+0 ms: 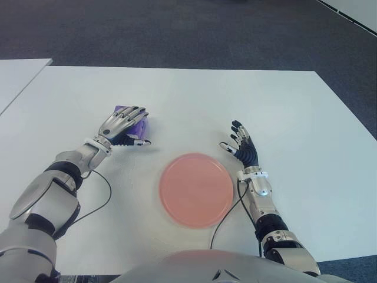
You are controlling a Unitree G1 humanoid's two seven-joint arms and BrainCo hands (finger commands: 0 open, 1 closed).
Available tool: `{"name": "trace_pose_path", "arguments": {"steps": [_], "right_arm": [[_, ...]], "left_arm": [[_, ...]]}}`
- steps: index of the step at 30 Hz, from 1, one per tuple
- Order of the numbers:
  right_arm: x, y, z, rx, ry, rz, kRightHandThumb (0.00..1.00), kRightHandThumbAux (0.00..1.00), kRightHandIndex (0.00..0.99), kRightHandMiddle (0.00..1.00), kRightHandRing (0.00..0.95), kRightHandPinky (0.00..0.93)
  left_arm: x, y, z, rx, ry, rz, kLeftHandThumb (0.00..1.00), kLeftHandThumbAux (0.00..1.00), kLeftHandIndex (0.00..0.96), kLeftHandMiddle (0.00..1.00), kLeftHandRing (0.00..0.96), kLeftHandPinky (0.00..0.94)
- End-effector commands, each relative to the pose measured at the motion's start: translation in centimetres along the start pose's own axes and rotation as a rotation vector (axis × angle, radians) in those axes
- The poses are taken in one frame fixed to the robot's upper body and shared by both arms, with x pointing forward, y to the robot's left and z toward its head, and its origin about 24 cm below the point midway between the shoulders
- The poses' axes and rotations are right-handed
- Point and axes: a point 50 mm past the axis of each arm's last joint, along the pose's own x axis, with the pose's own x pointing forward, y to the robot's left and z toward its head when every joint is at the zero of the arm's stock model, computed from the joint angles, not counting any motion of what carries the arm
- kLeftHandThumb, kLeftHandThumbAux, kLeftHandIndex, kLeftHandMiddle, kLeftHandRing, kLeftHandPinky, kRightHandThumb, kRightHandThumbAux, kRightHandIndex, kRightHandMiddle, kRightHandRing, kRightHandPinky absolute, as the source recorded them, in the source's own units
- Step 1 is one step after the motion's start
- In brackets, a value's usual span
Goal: Put the tissue paper into the plate.
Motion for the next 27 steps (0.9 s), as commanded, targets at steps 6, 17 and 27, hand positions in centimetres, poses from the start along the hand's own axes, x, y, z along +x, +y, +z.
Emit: {"name": "trace_pose_path", "arguments": {"steps": [6, 17, 27], "right_arm": [[-5.2, 0.2, -5.2, 0.028, 0.294, -0.009, 0.000, 0.757, 0.009, 0.000, 0.000, 0.000], [-5.2, 0.1, -5.2, 0.019, 0.283, 0.005, 0.000, 0.773, 0.016, 0.000, 0.000, 0.000], [-5.2, -0.1, -5.2, 0.017, 0.285, 0.012, 0.000, 0.790, 0.020, 0.000, 0.000, 0.000]], "left_arm": [[-0.3, 0.6, -0.8, 0.023, 0.015, 0.027, 0.274, 0.128, 0.000, 0.000, 0.000, 0.000], [-0.7, 1.0, -1.4, 0.031, 0.033, 0.040, 0.278, 0.138, 0.000, 0.000, 0.000, 0.000], [-1.1, 1.3, -1.9, 0.067, 0.041, 0.048, 0.273, 0.138, 0.000, 0.000, 0.000, 0.000]]}}
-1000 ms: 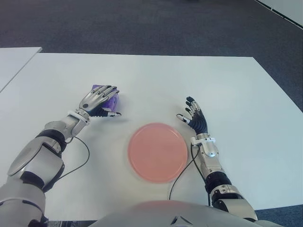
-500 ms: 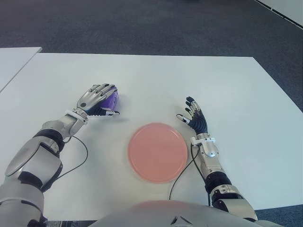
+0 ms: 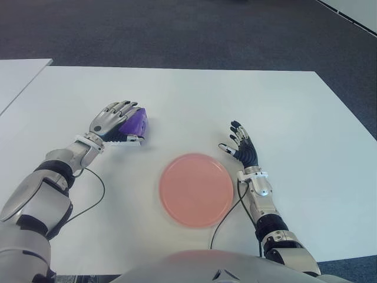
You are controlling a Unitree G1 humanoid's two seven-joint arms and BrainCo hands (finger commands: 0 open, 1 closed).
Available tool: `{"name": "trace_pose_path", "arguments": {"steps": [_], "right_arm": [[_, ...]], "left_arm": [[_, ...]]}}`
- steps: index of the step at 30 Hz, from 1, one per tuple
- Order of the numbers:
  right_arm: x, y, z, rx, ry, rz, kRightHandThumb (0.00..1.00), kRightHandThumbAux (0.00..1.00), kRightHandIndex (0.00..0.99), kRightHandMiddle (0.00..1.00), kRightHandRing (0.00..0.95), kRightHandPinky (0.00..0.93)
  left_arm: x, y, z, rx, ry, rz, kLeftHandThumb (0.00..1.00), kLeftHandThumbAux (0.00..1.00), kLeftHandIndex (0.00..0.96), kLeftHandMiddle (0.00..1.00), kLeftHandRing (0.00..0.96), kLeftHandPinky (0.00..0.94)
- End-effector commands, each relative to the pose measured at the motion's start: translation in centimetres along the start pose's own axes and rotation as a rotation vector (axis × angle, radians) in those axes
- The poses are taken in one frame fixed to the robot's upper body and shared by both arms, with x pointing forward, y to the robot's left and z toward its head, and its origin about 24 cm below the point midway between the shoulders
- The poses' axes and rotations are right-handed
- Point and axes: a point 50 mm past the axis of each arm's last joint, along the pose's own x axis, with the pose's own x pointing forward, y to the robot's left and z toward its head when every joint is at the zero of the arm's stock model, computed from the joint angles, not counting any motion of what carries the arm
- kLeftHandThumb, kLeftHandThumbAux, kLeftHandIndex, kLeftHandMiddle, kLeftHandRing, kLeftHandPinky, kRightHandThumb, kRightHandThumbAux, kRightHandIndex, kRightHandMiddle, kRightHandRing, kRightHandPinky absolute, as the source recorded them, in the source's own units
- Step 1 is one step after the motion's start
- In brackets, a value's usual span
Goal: Put the tissue paper into the plate.
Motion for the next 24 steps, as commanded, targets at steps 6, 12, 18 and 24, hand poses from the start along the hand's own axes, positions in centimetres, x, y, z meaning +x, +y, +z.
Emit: {"name": "trace_pose_path", "arguments": {"steps": [6, 12, 18, 24], "right_arm": [[-5.2, 0.3, -5.2, 0.030, 0.284, -0.003, 0.000, 0.787, 0.022, 0.000, 0.000, 0.000], [-5.2, 0.2, -5.2, 0.016, 0.280, 0.002, 0.000, 0.781, 0.022, 0.000, 0.000, 0.000], [-5.2, 0.2, -5.1, 0.020, 0.277, 0.001, 0.000, 0.793, 0.021, 0.000, 0.000, 0.000], [-5.2, 0.2, -5.1, 0.024, 0.274, -0.004, 0.000, 0.799, 0.022, 0.000, 0.000, 0.000]], "left_arm": [[-0.7, 0.0, -0.5, 0.030, 0.001, -0.009, 0.266, 0.140, 0.000, 0.000, 0.000, 0.000], [-1.0, 0.0, -0.7, 0.041, -0.002, -0.012, 0.273, 0.140, 0.000, 0.000, 0.000, 0.000], [-1.5, -0.1, -0.8, 0.026, 0.001, -0.013, 0.284, 0.143, 0.000, 0.000, 0.000, 0.000], [-1.7, -0.4, -0.8, 0.015, -0.001, -0.022, 0.298, 0.147, 0.000, 0.000, 0.000, 0.000]]}}
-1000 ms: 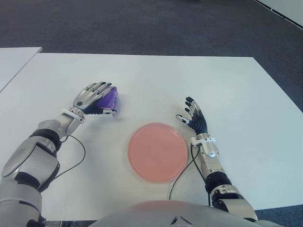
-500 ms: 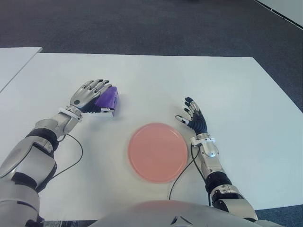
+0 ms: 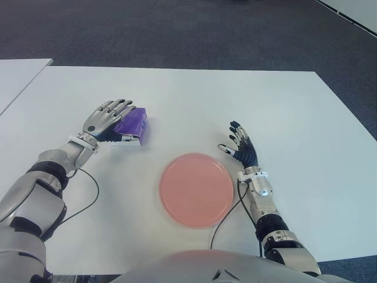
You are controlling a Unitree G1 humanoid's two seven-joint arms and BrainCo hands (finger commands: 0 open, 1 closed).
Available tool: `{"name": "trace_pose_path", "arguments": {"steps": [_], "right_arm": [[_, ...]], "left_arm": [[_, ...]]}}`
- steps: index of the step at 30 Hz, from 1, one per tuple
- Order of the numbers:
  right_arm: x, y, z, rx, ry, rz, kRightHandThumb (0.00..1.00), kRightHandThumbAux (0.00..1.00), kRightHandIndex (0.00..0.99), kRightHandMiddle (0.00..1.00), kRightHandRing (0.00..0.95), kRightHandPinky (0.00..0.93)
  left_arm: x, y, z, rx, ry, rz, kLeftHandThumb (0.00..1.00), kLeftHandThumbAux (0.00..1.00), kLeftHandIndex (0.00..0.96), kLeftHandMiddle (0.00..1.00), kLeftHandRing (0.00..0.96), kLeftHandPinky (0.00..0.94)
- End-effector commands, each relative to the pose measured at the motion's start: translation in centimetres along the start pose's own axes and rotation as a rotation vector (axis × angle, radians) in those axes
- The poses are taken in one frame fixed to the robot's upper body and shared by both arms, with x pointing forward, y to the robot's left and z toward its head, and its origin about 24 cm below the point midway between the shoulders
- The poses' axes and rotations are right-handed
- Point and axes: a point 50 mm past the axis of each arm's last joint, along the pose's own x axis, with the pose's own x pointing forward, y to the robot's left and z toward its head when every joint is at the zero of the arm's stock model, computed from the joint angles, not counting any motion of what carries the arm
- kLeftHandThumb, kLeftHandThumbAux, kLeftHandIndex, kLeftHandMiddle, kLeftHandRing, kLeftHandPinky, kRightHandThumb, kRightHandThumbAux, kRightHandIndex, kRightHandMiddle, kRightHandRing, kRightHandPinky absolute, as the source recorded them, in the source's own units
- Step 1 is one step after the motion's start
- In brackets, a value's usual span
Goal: Put the tissue paper into the plate.
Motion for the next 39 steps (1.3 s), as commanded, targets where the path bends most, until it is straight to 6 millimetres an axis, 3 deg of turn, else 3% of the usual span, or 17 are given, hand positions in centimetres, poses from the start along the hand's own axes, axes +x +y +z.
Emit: {"name": "trace_pose_path", "arguments": {"steps": [1, 22, 39], "right_arm": [[-5.2, 0.3, -5.1, 0.029, 0.274, -0.014, 0.000, 0.799, 0.022, 0.000, 0.000, 0.000], [-5.4, 0.3, -5.0, 0.019, 0.275, -0.021, 0.000, 0.778, 0.023, 0.000, 0.000, 0.000], [-5.6, 0.4, -5.0, 0.035, 0.280, -0.030, 0.000, 0.786, 0.019, 0.000, 0.000, 0.000]], "left_arm": [[-0.9, -0.8, 0.1, -0.007, -0.006, -0.033, 0.299, 0.147, 0.000, 0.000, 0.000, 0.000], [-0.8, -1.5, 0.9, -0.038, -0.026, -0.085, 0.289, 0.147, 0.000, 0.000, 0.000, 0.000], [-2.2, -4.4, 2.7, -0.095, -0.003, -0.219, 0.270, 0.154, 0.000, 0.000, 0.000, 0.000]]}}
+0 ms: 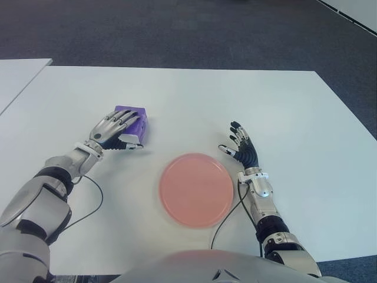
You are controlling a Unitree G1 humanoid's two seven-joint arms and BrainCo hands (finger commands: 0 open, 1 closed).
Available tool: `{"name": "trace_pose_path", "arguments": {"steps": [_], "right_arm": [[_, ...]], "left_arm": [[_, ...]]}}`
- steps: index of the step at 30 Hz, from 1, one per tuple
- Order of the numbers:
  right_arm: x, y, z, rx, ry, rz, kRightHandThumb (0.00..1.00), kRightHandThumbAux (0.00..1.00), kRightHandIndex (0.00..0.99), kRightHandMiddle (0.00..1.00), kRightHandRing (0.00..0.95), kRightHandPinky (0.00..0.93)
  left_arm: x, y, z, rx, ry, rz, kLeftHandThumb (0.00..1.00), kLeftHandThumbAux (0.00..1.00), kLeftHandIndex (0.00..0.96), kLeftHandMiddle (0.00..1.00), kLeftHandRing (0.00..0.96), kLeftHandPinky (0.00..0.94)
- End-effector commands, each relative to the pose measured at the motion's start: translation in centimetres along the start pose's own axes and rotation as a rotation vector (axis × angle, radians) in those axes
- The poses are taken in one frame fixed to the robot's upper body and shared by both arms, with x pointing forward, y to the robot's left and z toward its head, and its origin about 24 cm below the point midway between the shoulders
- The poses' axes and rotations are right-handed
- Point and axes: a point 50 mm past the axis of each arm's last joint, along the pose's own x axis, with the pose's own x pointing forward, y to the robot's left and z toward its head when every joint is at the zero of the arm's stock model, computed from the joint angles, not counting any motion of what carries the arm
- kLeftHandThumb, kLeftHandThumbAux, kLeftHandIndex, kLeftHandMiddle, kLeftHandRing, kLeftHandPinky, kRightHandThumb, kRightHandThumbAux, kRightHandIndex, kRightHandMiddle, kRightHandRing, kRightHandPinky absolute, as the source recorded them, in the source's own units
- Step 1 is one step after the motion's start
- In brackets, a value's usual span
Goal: Put the tissue paper into the plate.
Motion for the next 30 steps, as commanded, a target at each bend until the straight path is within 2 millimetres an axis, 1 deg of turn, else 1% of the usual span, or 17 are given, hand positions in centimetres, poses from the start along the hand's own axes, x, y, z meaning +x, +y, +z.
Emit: {"name": "trace_pose_path", "arguments": {"steps": [1, 6, 11, 19, 30], "right_arm": [[-5.3, 0.4, -5.1, 0.030, 0.286, -0.015, 0.000, 0.784, 0.019, 0.000, 0.000, 0.000], [-5.4, 0.3, -5.1, 0.030, 0.288, -0.014, 0.000, 0.777, 0.016, 0.000, 0.000, 0.000], [-5.6, 0.2, -5.1, 0.024, 0.278, -0.013, 0.000, 0.780, 0.015, 0.000, 0.000, 0.000], [-5.7, 0.1, -5.1, 0.020, 0.286, -0.012, 0.000, 0.772, 0.013, 0.000, 0.000, 0.000], [-6.0, 0.0, -5.0, 0.015, 0.278, -0.004, 0.000, 0.776, 0.012, 0.000, 0.000, 0.000]], "left_arm": [[-1.0, -2.2, 0.9, -0.030, 0.010, -0.114, 0.269, 0.154, 0.000, 0.000, 0.000, 0.000], [-1.2, -2.8, 1.1, -0.035, 0.023, -0.138, 0.271, 0.157, 0.000, 0.000, 0.000, 0.000], [-1.4, -3.7, 1.5, -0.028, 0.050, -0.182, 0.273, 0.164, 0.000, 0.000, 0.000, 0.000], [-1.5, -4.3, 1.9, -0.041, 0.063, -0.206, 0.267, 0.175, 0.000, 0.000, 0.000, 0.000], [-1.5, -5.0, 2.5, -0.041, 0.074, -0.223, 0.268, 0.159, 0.000, 0.000, 0.000, 0.000]]}}
